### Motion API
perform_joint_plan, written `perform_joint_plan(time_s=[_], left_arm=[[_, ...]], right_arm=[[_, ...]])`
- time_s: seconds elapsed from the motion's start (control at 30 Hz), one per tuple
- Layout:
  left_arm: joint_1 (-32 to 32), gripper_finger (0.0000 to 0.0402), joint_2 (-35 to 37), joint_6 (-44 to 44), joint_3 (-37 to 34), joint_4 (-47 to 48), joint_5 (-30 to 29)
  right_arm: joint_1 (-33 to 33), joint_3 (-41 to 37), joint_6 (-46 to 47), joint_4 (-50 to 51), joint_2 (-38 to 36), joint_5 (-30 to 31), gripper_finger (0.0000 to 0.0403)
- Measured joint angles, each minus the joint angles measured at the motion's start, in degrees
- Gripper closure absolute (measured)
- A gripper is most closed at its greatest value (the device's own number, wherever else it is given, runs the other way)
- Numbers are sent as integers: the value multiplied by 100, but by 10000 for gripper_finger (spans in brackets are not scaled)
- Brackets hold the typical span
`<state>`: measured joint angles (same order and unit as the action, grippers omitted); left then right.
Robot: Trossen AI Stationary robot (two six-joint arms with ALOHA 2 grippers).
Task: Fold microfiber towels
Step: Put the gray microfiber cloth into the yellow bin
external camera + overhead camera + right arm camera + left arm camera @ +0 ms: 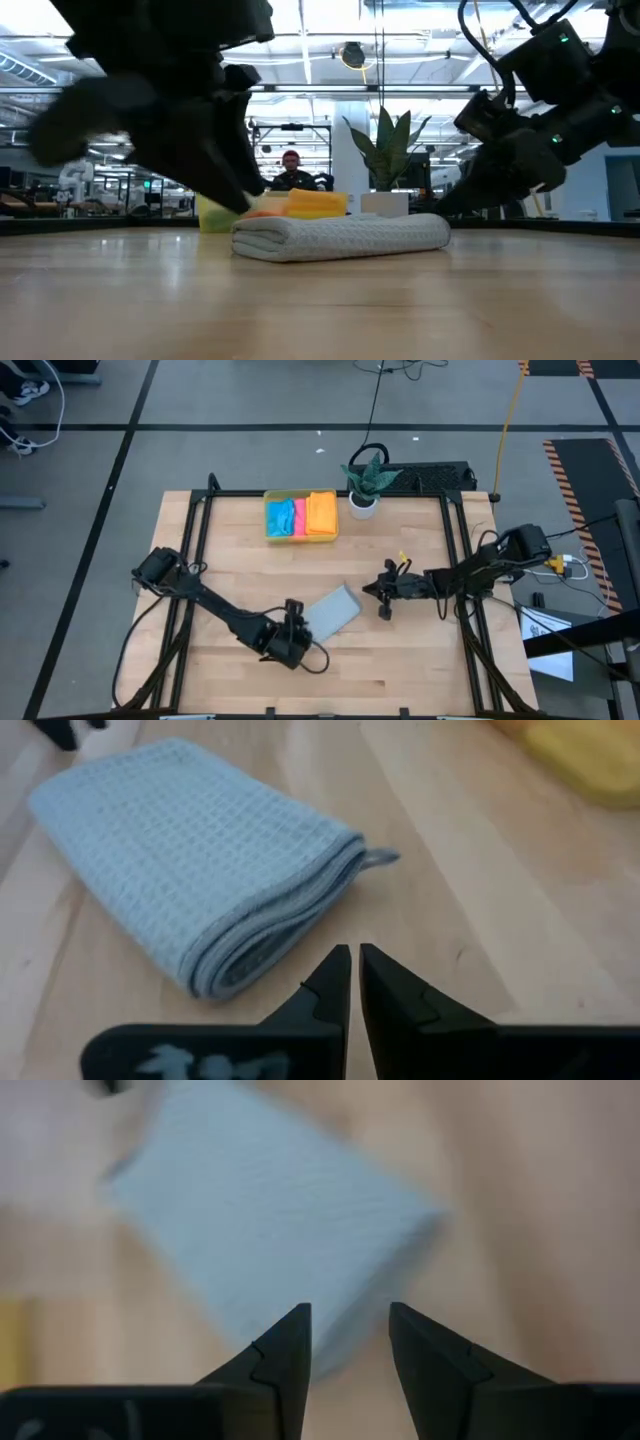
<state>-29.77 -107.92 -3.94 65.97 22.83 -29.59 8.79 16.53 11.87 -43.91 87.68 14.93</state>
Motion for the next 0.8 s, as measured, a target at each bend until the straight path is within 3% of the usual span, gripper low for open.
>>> perform_joint_plan(time_s=[0.17,0.3,0.5,0.6,0.67,0.8], left_arm=[[51,260,-33,1059,5,-680,1350],[82,249,-106,1679,3,-1024,1785],[85,183,-140,2352,6,-1082,1382],[86,153,-184,2427,7,-1073,893],[86,144,-277,2425,10,-963,518],[141,145,-572,2410,25,-973,384]], right_arm=[[94,-43,88,5,-2,-4,387],[106,-45,91,-18,-2,-4,387],[106,-48,91,-13,-2,-4,387],[106,-48,92,-4,-2,-3,387],[106,-48,91,-4,-2,-4,387],[106,-48,93,-6,-3,-4,387]])
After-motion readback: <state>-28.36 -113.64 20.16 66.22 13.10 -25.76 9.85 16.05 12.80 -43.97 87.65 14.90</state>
